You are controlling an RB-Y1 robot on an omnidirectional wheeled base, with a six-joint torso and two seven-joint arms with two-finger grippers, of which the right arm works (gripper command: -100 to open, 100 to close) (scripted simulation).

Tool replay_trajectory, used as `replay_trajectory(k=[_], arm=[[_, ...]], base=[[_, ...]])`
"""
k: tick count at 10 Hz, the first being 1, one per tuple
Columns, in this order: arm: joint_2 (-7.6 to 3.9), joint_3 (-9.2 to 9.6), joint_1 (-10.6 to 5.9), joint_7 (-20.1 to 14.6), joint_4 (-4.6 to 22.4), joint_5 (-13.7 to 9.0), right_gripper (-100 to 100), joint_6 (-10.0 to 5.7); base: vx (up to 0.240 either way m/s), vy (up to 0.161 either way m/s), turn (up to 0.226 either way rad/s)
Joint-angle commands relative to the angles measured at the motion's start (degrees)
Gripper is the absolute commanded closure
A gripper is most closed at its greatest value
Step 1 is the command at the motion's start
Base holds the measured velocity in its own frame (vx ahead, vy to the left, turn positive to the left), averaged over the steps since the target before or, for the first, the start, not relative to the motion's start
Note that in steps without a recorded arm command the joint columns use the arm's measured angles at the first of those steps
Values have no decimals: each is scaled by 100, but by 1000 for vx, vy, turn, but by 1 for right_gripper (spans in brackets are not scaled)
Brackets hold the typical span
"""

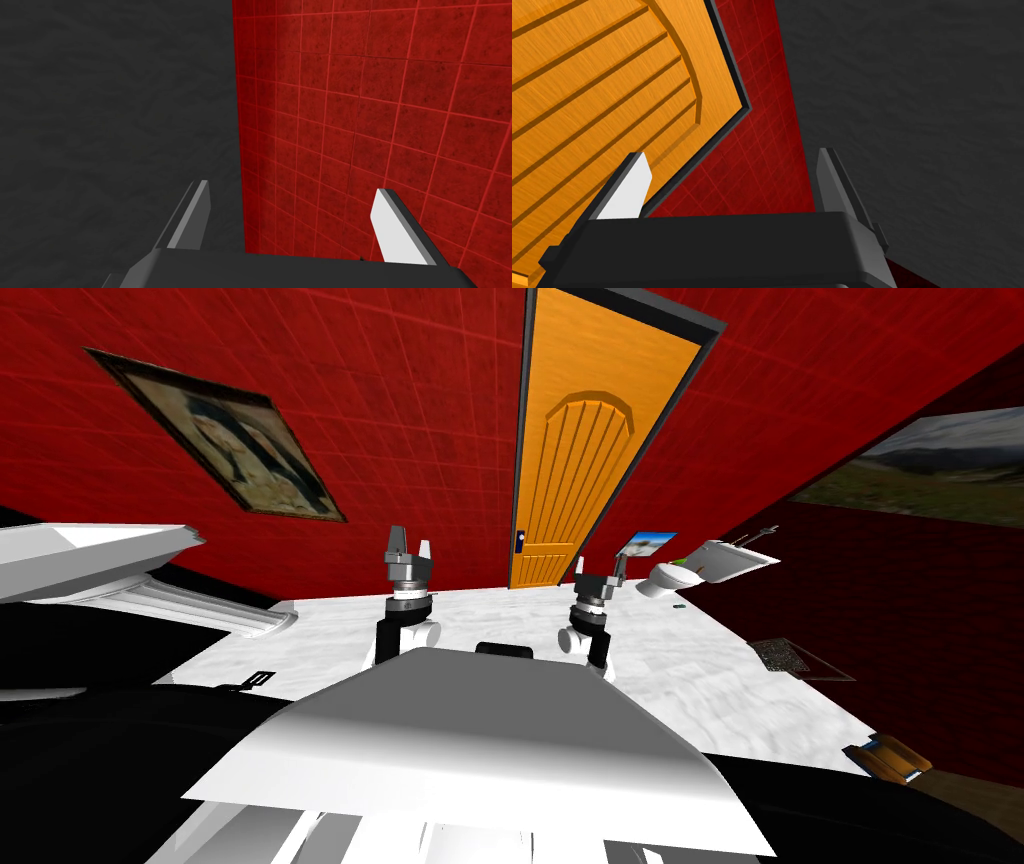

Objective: Pull the door open

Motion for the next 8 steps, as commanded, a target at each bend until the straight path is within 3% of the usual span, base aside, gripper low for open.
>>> replay_trajectory(k=[1,8], arm=[[-53,113,-113,-189,188,-106,-100,17],[-315,610,-657,-1053,1067,-617,-100,81]], base=[[87,29,-23],[99,27,-29]])
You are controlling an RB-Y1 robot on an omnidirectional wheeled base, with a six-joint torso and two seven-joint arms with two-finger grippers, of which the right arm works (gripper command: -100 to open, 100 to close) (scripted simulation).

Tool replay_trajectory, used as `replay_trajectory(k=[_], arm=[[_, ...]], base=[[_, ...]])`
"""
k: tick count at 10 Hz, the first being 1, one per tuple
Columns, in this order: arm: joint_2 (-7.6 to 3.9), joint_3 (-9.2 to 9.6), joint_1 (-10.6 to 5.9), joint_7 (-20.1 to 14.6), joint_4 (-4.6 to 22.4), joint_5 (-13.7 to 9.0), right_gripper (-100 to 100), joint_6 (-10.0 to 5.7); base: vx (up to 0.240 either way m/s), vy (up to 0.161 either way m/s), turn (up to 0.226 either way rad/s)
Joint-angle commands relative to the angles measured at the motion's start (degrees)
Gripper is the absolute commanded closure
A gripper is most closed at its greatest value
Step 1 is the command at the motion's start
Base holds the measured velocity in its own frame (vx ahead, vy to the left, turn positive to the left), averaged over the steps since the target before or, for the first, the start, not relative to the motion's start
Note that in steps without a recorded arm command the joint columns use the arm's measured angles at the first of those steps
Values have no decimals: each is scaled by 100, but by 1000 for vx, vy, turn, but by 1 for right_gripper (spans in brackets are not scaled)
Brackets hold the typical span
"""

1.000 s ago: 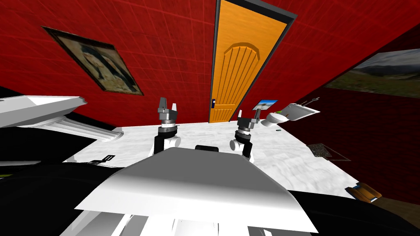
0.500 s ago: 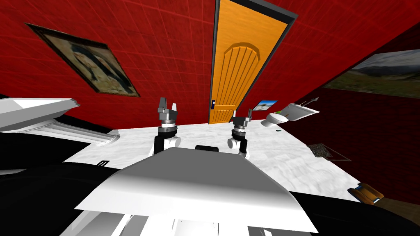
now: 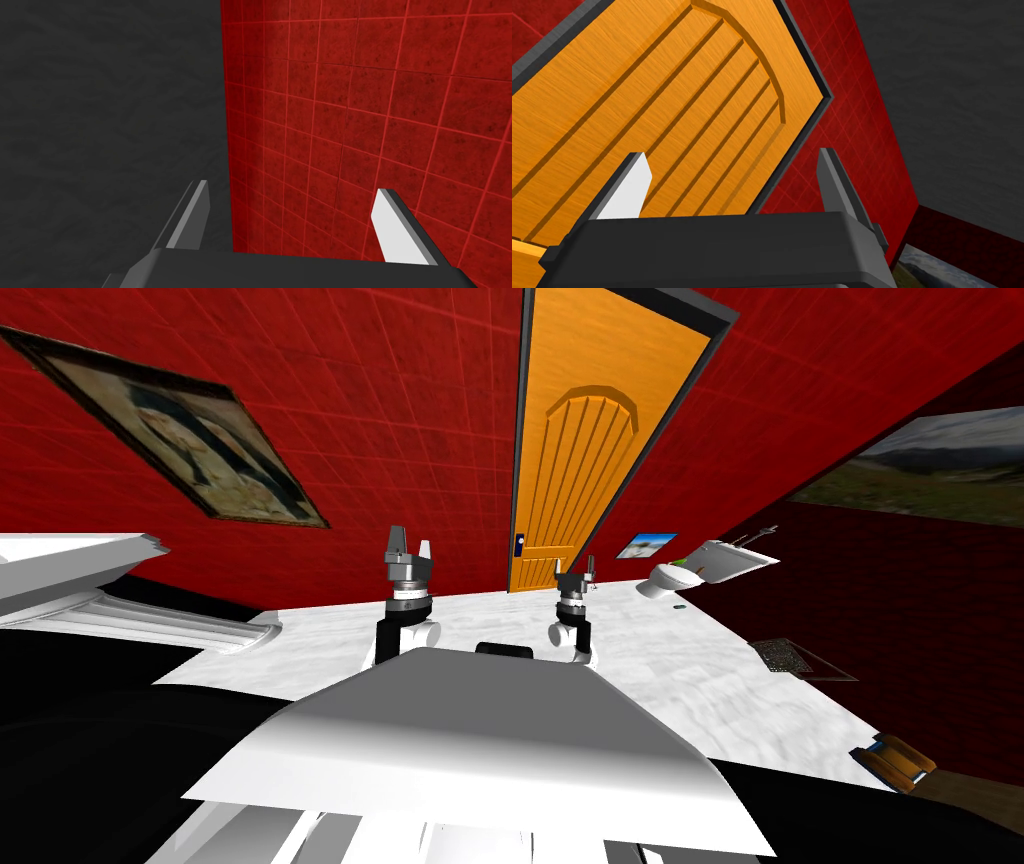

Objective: Pull the door open

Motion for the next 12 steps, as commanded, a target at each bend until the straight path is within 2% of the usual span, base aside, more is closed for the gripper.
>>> replay_trajectory(k=[1,12], arm=[[-76,121,-136,-234,248,-128,-100,-5],[-535,1005,-1104,-1771,1812,-1037,-100,109]], base=[[92,41,-27],[100,36,-33]])
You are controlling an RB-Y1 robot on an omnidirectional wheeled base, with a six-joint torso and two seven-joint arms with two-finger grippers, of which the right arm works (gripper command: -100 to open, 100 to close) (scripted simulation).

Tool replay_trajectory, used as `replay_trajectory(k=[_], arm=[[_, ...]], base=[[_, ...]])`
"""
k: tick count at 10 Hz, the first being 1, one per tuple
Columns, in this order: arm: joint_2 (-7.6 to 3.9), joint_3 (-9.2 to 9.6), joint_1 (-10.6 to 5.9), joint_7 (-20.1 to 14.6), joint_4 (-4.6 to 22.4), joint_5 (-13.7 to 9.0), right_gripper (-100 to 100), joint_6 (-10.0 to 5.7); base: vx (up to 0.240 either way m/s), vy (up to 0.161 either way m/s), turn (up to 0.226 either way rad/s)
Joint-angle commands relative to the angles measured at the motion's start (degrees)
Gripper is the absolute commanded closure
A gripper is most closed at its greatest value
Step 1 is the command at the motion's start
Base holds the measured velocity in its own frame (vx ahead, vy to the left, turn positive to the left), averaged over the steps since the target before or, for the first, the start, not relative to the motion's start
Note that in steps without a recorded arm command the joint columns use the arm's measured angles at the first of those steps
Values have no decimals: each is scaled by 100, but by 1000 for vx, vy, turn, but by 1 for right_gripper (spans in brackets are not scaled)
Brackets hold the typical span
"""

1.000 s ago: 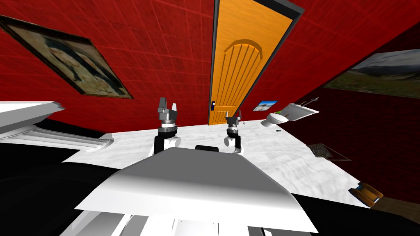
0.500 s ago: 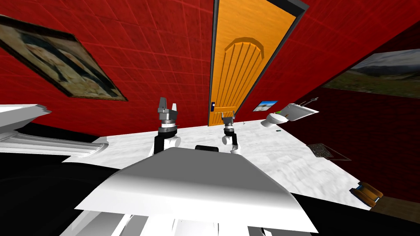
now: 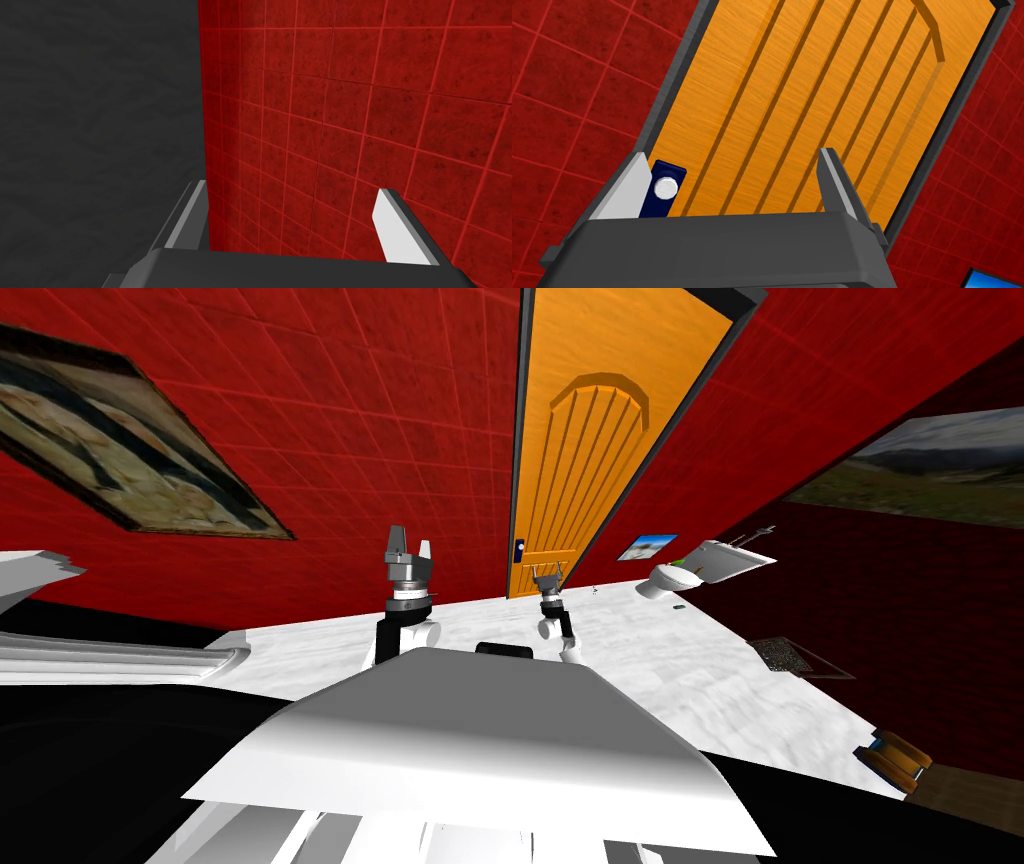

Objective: Pull the door open

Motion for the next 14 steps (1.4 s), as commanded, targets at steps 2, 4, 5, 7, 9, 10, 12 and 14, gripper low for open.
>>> replay_trajectory(k=[2,4,5,7,9,10,12,14], arm=[[-99,221,-247,-382,400,-218,-100,26],[-182,382,-424,-663,686,-384,-100,47],[-223,462,-510,-800,826,-465,-100,57],[-304,620,-684,-1075,1106,-628,-100,77],[-383,774,-852,-1343,1378,-787,-100,97],[-421,849,-934,-1473,1510,-863,-100,107],[-498,998,-1097,-1731,1773,-1016,-100,126],[-570,1138,-1251,-1976,2022,-1161,-100,144]], base=[[91,36,-34],[88,32,-33],[96,36,-31],[99,34,-34],[109,31,-32],[90,30,-29],[94,54,-31],[93,36,-27]])
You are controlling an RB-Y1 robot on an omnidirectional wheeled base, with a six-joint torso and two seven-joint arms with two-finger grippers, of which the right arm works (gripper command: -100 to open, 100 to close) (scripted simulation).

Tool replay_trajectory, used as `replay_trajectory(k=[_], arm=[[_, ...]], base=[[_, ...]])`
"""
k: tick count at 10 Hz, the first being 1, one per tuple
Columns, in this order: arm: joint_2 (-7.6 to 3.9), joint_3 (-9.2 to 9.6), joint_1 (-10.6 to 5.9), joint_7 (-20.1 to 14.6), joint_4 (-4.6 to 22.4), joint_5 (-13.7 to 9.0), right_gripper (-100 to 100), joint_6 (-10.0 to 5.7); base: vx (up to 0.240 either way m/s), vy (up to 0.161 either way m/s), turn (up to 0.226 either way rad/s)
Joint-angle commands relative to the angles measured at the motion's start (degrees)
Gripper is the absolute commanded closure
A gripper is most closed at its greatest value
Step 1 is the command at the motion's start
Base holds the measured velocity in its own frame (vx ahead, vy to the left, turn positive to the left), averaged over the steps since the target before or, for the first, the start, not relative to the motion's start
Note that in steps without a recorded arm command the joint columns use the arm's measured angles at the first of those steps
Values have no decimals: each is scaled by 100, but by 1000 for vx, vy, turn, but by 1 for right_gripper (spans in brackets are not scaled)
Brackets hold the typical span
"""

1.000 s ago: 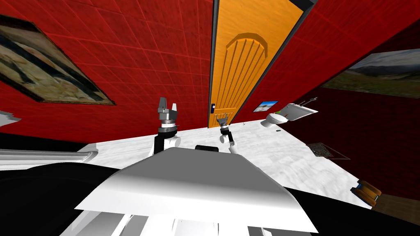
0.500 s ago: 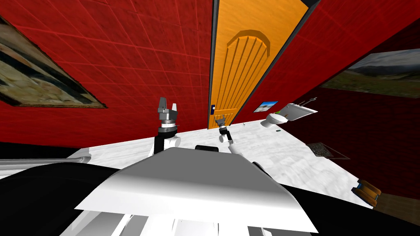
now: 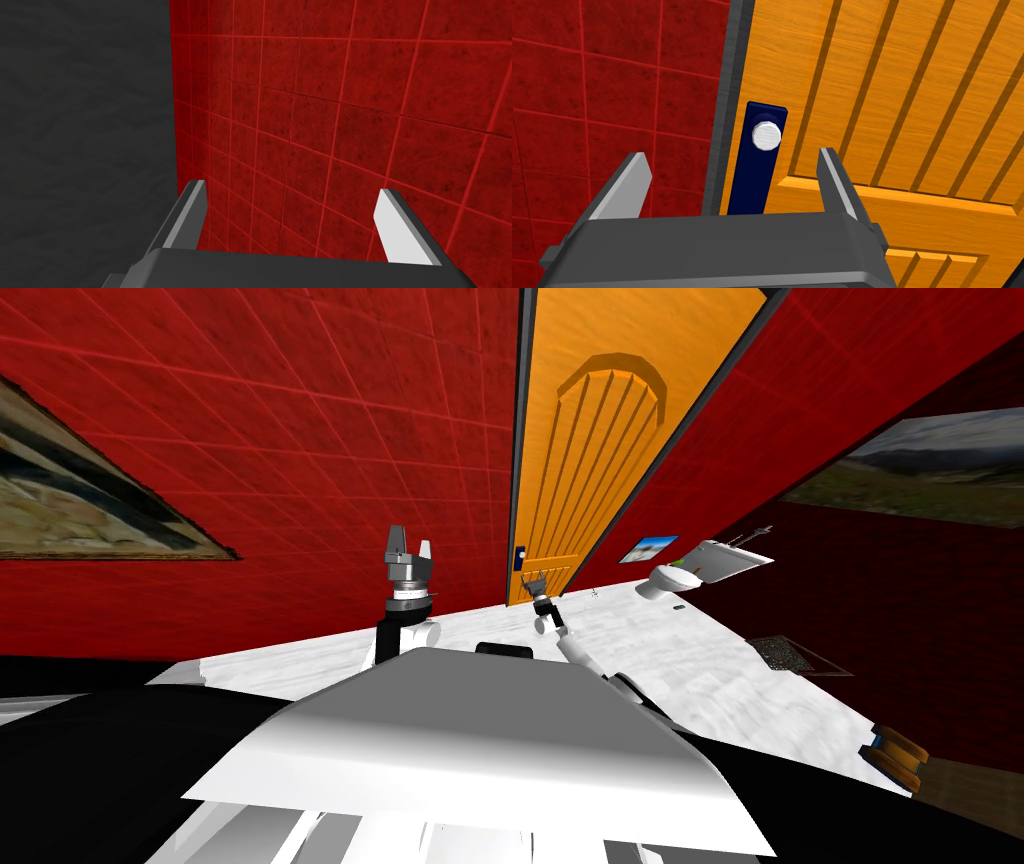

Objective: Pull the door open

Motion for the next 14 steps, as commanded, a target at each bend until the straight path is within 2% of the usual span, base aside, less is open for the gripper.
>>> replay_trajectory(k=[1,14], arm=[[-74,120,-135,-231,226,-115,-100,-9],[-479,914,-1004,-1611,1630,-931,-100,93]], base=[[97,35,-30],[99,38,-25]])
